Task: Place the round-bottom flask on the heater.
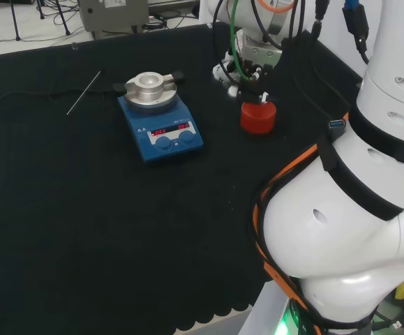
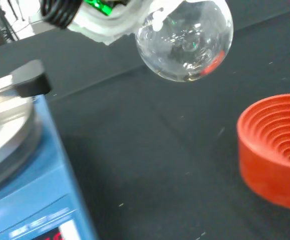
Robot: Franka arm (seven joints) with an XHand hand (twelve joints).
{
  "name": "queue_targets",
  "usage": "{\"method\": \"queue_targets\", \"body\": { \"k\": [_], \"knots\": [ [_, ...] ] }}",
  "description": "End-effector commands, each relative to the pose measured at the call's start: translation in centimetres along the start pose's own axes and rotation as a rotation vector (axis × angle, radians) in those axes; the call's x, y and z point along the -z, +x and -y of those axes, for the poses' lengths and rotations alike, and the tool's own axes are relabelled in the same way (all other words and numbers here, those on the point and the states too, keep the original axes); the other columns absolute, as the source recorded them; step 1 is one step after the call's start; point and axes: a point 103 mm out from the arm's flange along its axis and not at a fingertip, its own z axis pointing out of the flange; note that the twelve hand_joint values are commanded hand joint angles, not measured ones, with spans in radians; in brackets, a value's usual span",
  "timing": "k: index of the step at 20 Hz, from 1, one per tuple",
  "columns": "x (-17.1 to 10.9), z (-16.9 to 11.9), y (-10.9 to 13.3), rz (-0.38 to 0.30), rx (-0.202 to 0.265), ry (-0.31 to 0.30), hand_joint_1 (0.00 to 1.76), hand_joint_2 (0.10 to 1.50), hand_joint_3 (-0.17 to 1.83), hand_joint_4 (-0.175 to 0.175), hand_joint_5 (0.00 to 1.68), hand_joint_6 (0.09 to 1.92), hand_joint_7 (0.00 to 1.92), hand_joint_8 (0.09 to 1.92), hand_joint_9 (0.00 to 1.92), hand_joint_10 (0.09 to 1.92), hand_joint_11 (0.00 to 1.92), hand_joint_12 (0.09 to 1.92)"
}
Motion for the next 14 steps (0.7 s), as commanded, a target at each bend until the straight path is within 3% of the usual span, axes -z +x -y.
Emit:
{"method": "queue_targets", "body": {
  "k": [1,4,10,14],
  "knots": [
    [0.6,2.9,3.9,-0.047,0.052,0.071,1.10,0.74,0.58,0.175,1.16,0.83,0.51,0.59,0.70,0.57,0.23,1.33],
    [-0.1,6.2,6.8,-0.053,0.077,0.073,1.10,0.74,0.59,0.175,1.16,0.83,0.51,0.59,0.70,0.56,0.24,1.33],
    [0.1,4.9,10.3,-0.076,0.120,0.117,1.10,0.73,0.59,0.175,1.17,0.83,0.51,0.59,0.70,0.56,0.25,1.33],
    [-0.1,5.7,13.2,-0.075,0.161,0.119,1.10,0.73,0.59,0.175,1.17,0.83,0.51,0.59,0.70,0.56,0.25,1.33]
  ]
}}
